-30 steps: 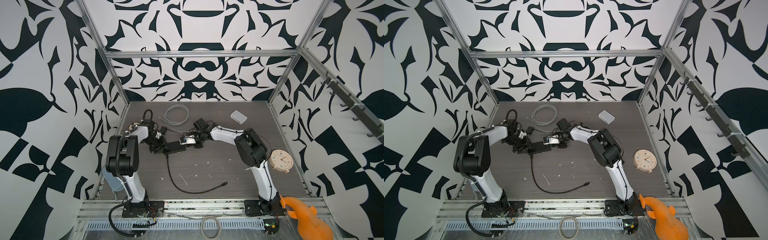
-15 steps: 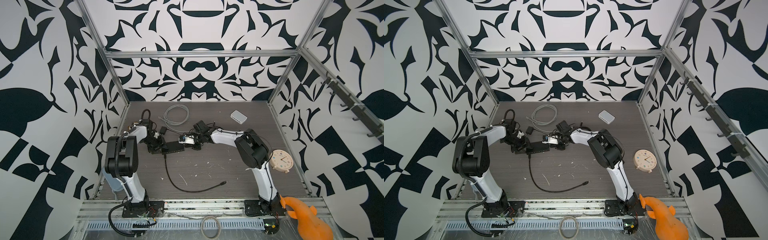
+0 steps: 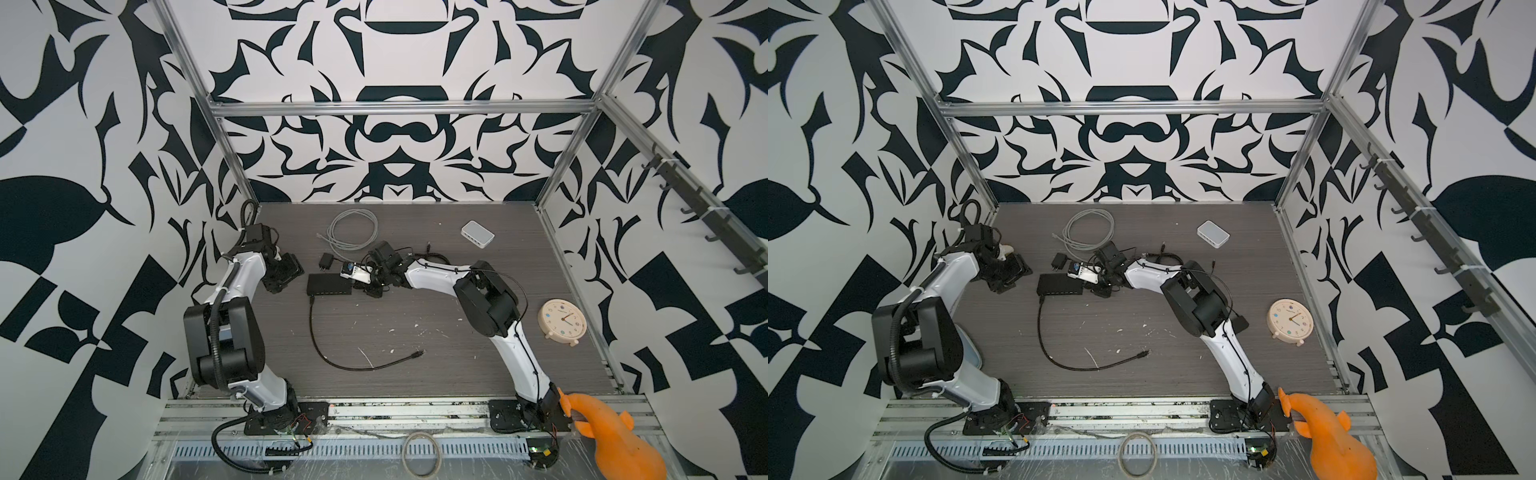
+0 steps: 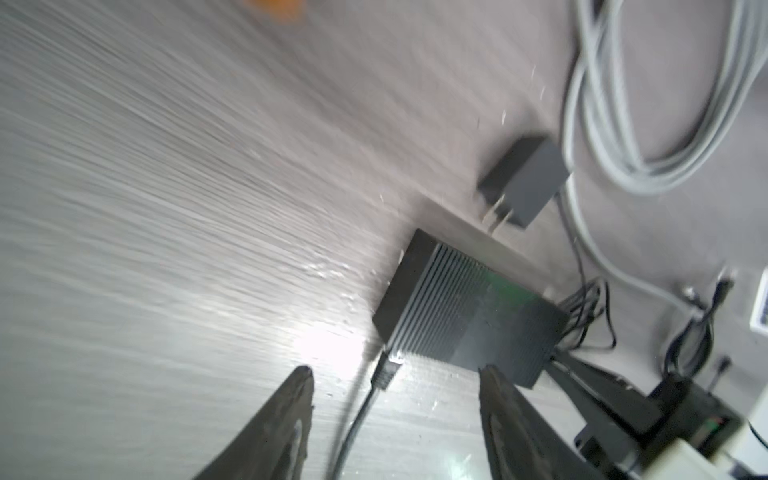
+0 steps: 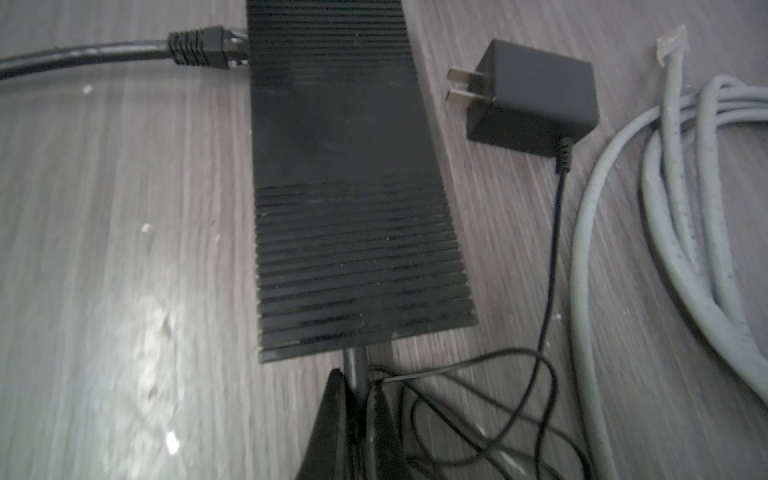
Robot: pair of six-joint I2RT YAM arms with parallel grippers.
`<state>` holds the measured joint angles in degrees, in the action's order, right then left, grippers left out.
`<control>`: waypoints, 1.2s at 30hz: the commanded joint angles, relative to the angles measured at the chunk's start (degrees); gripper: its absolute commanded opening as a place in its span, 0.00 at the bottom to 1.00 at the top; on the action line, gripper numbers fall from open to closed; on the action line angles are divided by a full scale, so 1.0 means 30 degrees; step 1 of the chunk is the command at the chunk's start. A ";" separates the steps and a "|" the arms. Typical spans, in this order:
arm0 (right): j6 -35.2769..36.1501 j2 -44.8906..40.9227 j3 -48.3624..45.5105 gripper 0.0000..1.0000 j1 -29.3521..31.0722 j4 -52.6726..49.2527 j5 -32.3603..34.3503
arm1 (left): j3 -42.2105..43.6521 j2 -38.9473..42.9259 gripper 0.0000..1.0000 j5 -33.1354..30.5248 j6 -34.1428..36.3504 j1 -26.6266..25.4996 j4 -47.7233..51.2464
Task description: Insert the plug into the switch port
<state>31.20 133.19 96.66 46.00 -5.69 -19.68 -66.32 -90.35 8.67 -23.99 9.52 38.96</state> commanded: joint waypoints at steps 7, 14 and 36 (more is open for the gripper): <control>-0.5964 -0.0038 0.1373 0.00 0.1985 0.2822 0.1816 | 0.0815 0.0798 0.67 -0.1276 -0.0890 0.0125 0.0078; -1.1294 0.1549 0.3175 0.01 0.3058 0.3994 0.4581 | 0.1591 0.1109 0.67 -0.0853 -0.1320 -0.0003 -0.0449; -1.1424 -0.2280 0.1948 0.44 0.0732 0.0459 0.3529 | 0.2006 0.1477 0.67 -0.1076 -0.1115 -0.0071 -0.0654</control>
<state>-3.57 129.34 104.20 50.89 -3.25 -8.16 -61.82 -87.35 5.74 -27.05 9.41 36.58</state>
